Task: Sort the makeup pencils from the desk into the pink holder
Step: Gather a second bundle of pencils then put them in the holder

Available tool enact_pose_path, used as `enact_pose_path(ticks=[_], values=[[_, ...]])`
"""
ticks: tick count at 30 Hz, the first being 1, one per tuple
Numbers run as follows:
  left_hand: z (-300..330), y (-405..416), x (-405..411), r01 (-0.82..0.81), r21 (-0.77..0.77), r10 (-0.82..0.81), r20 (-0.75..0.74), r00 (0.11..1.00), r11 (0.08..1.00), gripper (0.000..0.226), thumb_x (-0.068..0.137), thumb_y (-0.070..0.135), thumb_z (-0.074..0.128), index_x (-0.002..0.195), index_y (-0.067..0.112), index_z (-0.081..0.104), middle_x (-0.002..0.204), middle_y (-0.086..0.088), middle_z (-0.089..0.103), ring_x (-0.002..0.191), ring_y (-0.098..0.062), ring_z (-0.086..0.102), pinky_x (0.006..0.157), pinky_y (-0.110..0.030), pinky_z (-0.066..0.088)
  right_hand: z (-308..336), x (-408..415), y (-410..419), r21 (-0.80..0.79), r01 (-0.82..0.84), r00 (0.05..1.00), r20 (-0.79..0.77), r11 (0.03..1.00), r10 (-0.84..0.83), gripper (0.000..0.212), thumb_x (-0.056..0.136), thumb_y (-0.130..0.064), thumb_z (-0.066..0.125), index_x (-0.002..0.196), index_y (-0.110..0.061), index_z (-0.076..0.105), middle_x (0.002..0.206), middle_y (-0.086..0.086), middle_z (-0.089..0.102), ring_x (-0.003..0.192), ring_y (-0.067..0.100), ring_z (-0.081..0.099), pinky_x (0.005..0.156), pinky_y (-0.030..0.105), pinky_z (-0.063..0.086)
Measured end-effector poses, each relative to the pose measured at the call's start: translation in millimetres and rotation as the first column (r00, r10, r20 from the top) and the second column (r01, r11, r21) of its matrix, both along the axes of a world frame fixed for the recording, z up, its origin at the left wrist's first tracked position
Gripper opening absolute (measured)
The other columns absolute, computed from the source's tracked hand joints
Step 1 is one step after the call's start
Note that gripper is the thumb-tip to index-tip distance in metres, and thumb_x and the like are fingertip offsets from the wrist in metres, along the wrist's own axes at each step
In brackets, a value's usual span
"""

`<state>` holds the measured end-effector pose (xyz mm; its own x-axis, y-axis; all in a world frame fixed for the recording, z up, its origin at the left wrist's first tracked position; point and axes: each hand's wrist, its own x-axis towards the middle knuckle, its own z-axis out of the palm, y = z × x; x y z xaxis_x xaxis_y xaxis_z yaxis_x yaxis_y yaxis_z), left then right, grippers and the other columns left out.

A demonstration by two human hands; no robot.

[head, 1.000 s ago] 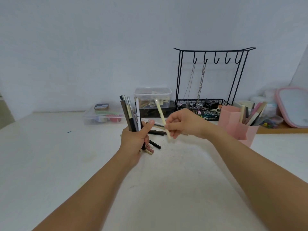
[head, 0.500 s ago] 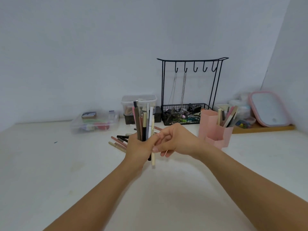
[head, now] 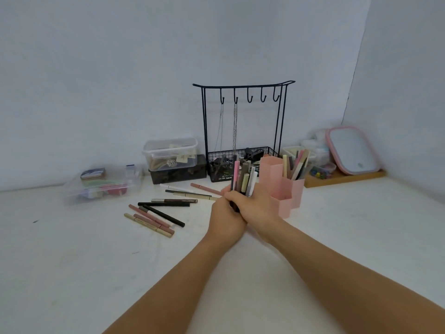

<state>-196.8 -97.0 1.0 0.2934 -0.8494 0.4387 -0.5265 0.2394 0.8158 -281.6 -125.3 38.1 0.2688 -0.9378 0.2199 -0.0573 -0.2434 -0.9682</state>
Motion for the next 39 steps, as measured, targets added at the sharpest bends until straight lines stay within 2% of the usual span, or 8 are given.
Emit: enact_pose_path(ticks=[2, 5, 10, 15, 21, 29, 36, 39], values=[[1.1, 2.4, 4.0, 0.069, 0.079, -0.071, 0.019, 0.997, 0.994, 0.031, 0.086, 0.009, 0.068, 0.116, 0.017, 0.07, 0.09, 0.02, 0.067, 0.086, 0.008, 0.063, 0.073, -0.006, 0.049, 5.2, -5.0, -3.3, -0.064, -0.016, 1.0, -0.016, 0.998, 0.015, 0.005, 0.08, -0.021, 0.075, 0.083, -0.019, 0.078, 0.075, 0.001, 0.076, 0.069, 0.007, 0.072, 0.066, 0.023, 0.059], [2.1, 8.5, 18.7, 0.173, 0.175, -0.147, -0.151, 0.978, 0.969, 0.046, 0.079, 0.007, 0.073, 0.122, 0.021, 0.063, 0.109, 0.004, 0.07, 0.105, -0.01, 0.067, 0.086, -0.026, 0.055, 13.6, -17.0, -14.3, -0.104, -0.033, 0.998, 0.045, 0.994, 0.038, 0.012, 0.076, -0.016, 0.069, 0.077, -0.005, 0.072, 0.074, 0.017, 0.071, 0.065, 0.02, 0.068, 0.065, 0.034, 0.059], [9.4, 15.5, 40.0, 0.147, 0.141, -0.073, -0.426, 0.902, 0.979, 0.04, 0.083, -0.011, 0.053, 0.112, 0.014, 0.067, 0.093, -0.012, 0.07, 0.09, -0.023, 0.066, 0.087, -0.042, 0.058, -14.5, -27.5, -11.5, 0.022, -0.086, 0.996, -0.005, 0.996, 0.086, 0.009, 0.088, -0.015, 0.065, 0.09, -0.007, 0.068, 0.065, 0.011, 0.065, 0.062, 0.016, 0.065, 0.056, 0.035, 0.056], [6.9, 11.4, 36.2, 0.178, 0.116, -0.101, -0.483, 0.87, 0.977, 0.03, 0.08, -0.005, 0.059, 0.101, 0.013, 0.071, 0.076, -0.007, 0.068, 0.079, -0.02, 0.063, 0.071, -0.036, 0.056, 28.0, -22.6, -27.3, -0.045, 0.067, 0.993, 0.098, 0.997, -0.063, 0.018, 0.087, -0.015, 0.064, 0.069, -0.013, 0.066, 0.055, 0.004, 0.063, 0.054, 0.019, 0.062, 0.059, 0.037, 0.057], [4.5, 3.0, 45.3, 0.078, 0.124, -0.023, -0.395, 0.918, 0.989, 0.031, 0.086, -0.006, 0.057, 0.092, 0.019, 0.075, 0.068, -0.002, 0.066, 0.073, -0.017, 0.062, 0.059, -0.022, 0.05, 121.7, -29.6, -76.3, -0.16, 0.162, 0.965, 0.233, 0.974, -0.122, 0.007, 0.085, -0.001, 0.06, 0.079, 0.0, 0.061, 0.055, 0.009, 0.058, 0.047, 0.022, 0.058, 0.048, 0.031, 0.052], [3.3, -0.7, 44.2, 0.071, 0.133, -0.013, -0.394, 0.919, 0.989, 0.032, 0.087, -0.006, 0.057, 0.089, 0.02, 0.076, 0.064, 0.001, 0.066, 0.069, -0.015, 0.063, 0.053, -0.02, 0.048, 108.9, -28.9, -114.8, -0.148, 0.138, 0.99, 0.03, 0.979, -0.135, 0.005, 0.089, 0.0, 0.057, 0.085, -0.002, 0.058, 0.061, 0.009, 0.056, 0.049, 0.02, 0.056, 0.058, 0.036, 0.056], [5.9, -0.1, 42.8, 0.081, 0.132, -0.02, -0.411, 0.911, 0.988, 0.036, 0.085, -0.005, 0.057, 0.082, 0.025, 0.077, 0.07, -0.001, 0.069, 0.068, -0.01, 0.065, 0.054, -0.021, 0.049, 94.2, -24.7, -117.6, -0.206, 0.15, 0.978, -0.111, 0.967, -0.175, 0.007, 0.088, -0.004, 0.059, 0.083, -0.007, 0.055, 0.07, 0.012, 0.063, 0.051, 0.017, 0.064, 0.051, 0.031, 0.055], [7.1, 1.6, 42.4, 0.079, 0.127, -0.019, -0.416, 0.909, 0.989, 0.035, 0.086, -0.004, 0.057, 0.082, 0.025, 0.076, 0.07, 0.001, 0.07, 0.069, -0.01, 0.065, 0.054, -0.021, 0.05, 90.6, -20.5, -116.3, -0.286, 0.124, 0.938, -0.278, 0.95, -0.206, 0.006, 0.081, -0.01, 0.059, 0.076, -0.009, 0.055, 0.069, 0.014, 0.069, 0.045, 0.016, 0.061, 0.048, 0.028, 0.047]])
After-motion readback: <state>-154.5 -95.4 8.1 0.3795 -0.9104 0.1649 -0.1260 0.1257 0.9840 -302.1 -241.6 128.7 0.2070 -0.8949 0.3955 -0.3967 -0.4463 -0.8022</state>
